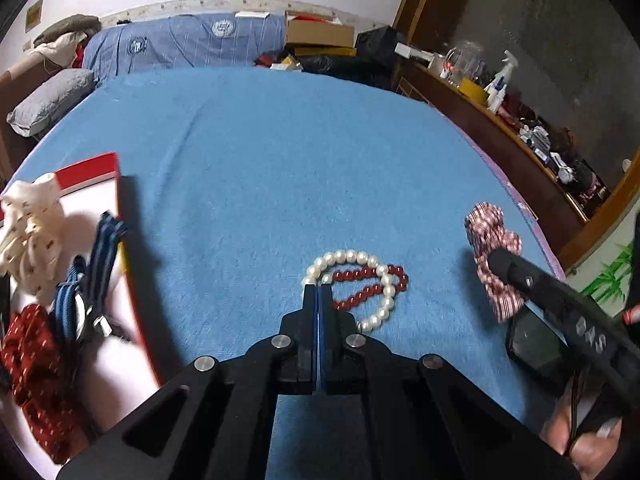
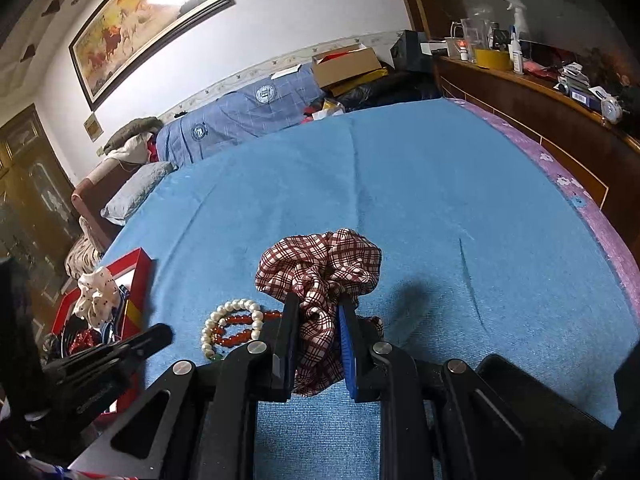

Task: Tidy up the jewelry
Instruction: 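Lift the pearl bracelet and plaid scrunchie off the bed with both tools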

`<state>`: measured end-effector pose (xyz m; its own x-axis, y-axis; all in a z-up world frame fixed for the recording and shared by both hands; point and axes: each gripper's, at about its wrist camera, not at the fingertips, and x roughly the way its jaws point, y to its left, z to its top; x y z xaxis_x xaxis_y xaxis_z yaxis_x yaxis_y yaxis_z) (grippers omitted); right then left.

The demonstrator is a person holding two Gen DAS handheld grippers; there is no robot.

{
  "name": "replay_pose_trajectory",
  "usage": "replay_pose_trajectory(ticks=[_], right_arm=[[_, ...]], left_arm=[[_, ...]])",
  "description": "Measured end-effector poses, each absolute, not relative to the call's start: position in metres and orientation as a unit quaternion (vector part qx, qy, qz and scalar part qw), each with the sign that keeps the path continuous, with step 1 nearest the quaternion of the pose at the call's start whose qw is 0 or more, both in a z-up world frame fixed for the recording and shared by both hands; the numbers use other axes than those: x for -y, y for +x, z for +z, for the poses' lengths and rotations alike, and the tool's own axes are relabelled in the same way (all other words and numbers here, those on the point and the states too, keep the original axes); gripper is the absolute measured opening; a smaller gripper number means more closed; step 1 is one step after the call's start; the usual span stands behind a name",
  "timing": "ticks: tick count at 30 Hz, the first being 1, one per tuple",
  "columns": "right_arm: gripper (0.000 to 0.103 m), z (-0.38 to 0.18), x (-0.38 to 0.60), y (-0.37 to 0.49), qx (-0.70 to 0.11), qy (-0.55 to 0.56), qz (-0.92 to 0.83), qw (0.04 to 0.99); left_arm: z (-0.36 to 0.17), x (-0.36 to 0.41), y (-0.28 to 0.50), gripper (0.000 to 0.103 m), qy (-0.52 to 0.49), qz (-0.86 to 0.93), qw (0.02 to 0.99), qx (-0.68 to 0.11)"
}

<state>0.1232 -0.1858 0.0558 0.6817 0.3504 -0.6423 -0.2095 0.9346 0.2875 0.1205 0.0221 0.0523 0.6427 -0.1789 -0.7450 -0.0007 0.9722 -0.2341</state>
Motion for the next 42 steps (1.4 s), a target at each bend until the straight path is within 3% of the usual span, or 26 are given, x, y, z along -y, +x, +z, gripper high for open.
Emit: replay_pose_trajectory(ticks=[10,23,32,38,39,40,42], right_arm=[[0.020,0.058,0.191,0.122,-0.366,0.105,0.160,0.911],[0.021,0.058,0.191,0.122,-0.365,0.108,0.169,0.909],[0.021,0.058,0.194,0.124,-0.365,0.111,0.170,0.908],[0.022,0.057,0.194,0.123,-0.365,0.113,0.171,0.908],[0.022,0.057,0.194,0.123,-0.365,0.113,0.171,0.908],[0.022,0.058,0.194,0.123,-0.364,0.114,0.171,0.908],[0.022,0.057,0.195,0.123,-0.363,0.117,0.171,0.909]], left_arm=[[0.033,-0.010,0.171,0.000,-0.073,-0.034,0.878,-0.472],[0.036,-0.013,0.185,0.016,-0.063,-0.033,0.871,-0.485],[0.031,-0.001,0.189,0.016,-0.033,-0.036,0.866,-0.498],[0.022,0.015,0.187,0.017,0.028,-0.019,0.885,-0.464],[0.021,0.015,0.185,0.016,0.021,-0.015,0.888,-0.459],[0.020,0.015,0.181,0.009,0.020,-0.008,0.891,-0.453],[0.018,0.016,0.172,0.009,0.030,0.005,0.896,-0.442]])
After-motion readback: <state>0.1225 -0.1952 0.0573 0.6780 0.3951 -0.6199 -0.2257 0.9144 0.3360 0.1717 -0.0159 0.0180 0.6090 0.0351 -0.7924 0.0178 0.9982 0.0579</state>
